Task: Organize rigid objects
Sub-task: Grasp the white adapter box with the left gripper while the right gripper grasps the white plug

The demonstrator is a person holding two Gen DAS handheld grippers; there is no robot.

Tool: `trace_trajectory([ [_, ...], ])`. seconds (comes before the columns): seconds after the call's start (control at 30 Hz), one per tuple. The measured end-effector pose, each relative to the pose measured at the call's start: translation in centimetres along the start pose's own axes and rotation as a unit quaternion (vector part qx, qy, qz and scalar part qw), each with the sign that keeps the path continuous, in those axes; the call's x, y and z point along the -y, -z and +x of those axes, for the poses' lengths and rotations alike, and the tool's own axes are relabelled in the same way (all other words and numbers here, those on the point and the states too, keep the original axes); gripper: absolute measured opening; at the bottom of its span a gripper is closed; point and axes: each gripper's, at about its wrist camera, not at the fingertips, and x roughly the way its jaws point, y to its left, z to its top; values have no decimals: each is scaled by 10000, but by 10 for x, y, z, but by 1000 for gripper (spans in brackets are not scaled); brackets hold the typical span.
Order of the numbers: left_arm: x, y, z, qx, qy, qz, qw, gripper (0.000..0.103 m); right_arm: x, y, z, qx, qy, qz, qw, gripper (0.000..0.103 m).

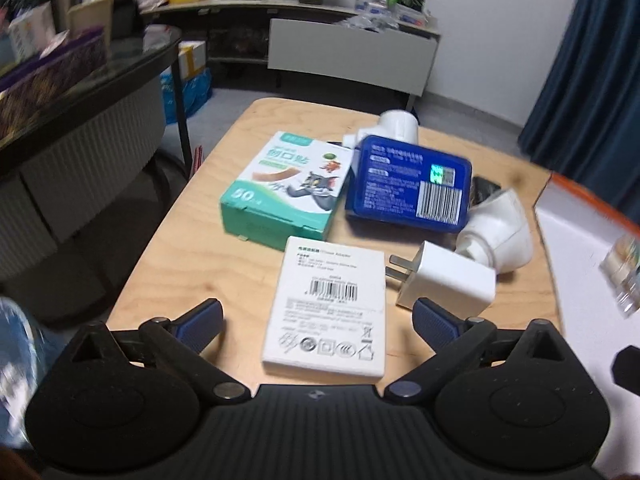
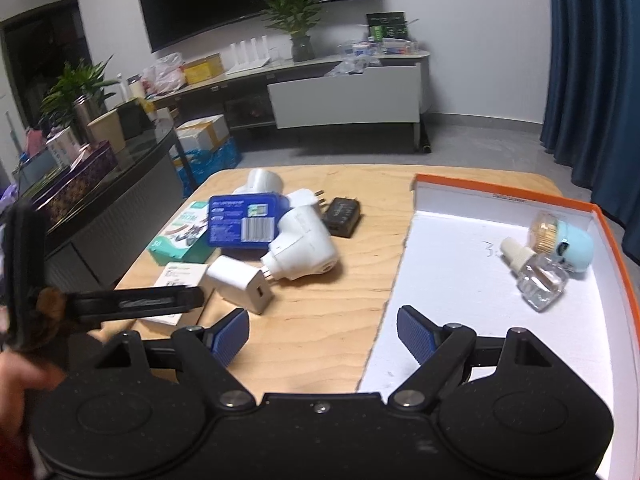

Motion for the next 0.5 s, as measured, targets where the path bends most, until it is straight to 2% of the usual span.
trace_trajectory([
  [0.07,3,2,8,-104,-113,156,9998,95,-3,0,1,0,-44,-88,10000,96],
  [0.1,5,3,9,0,-182,300,9994,89,-4,-1,1,-8,-66,-124,9999,96],
  [0.2,5,3,5,165,-140,505,9985,60,-6,-2,6,-32,-147,-157,9998,96],
  [0.3,-3,0,2,119,44,431,9990,59,-11,-3,18,-137,-281,-164,9994,96],
  [0.5,-24,-2,-29,486,-72,211,9986,59,-38,-7,53,-289,-644,-73,9975,96],
])
